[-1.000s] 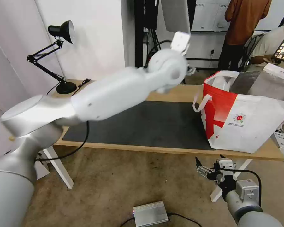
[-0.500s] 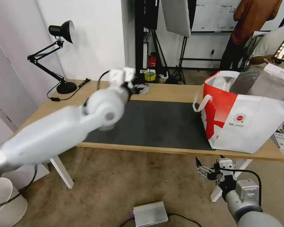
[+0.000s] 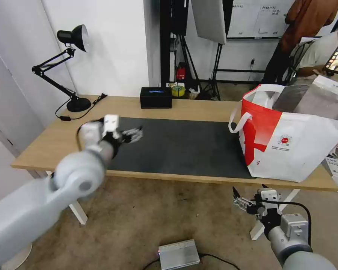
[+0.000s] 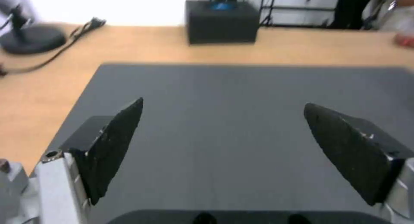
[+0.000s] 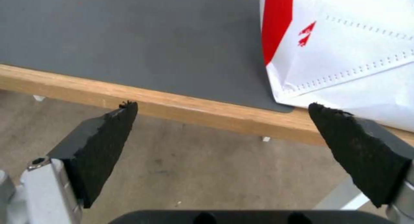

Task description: Pick up the trash from the table and place it into the takeout bag.

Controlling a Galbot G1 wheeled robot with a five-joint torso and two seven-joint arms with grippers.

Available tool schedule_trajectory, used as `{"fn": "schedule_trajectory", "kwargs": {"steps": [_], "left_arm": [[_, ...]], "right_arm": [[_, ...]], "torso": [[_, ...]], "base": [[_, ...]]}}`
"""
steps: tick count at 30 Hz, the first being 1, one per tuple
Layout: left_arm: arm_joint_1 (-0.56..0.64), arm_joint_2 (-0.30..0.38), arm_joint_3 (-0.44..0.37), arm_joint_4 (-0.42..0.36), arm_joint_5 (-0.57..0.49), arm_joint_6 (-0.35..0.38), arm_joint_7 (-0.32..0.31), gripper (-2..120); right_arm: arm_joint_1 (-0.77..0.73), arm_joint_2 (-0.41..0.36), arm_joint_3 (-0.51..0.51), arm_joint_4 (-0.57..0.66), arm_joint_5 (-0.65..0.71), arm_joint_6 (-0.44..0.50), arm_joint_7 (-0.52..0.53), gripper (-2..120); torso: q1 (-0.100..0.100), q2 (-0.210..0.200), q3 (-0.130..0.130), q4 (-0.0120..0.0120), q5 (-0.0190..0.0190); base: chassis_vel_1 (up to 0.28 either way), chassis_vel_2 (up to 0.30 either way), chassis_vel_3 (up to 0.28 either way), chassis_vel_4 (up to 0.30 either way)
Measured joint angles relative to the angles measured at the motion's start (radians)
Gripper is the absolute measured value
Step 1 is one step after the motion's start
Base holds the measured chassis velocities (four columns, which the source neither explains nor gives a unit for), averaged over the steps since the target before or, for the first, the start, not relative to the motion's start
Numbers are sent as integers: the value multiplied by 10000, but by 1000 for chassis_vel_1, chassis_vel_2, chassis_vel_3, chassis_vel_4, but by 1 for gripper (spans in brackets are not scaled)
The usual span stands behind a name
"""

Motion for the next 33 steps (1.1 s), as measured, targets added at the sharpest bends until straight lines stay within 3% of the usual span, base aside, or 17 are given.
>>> {"fn": "schedule_trajectory", "kwargs": {"steps": [9, 23, 33], "left_arm": [[733, -395, -192, 41, 553, -112, 184, 100], [4922, -1279, -2498, -313, 2940, -318, 1035, 100], [6376, -1787, -3170, -277, 3954, -661, 1552, 100]], "right_arm": [[0, 0, 0, 0, 0, 0, 0, 100], [0, 0, 0, 0, 0, 0, 0, 100], [0, 0, 0, 0, 0, 0, 0, 100]], "torso": [[3, -1, 2, -12, 2], [2, -1, 1, -7, 0], [2, -1, 2, -8, 0]], "base": [[0, 0, 0, 0], [0, 0, 0, 0], [0, 0, 0, 0]]}}
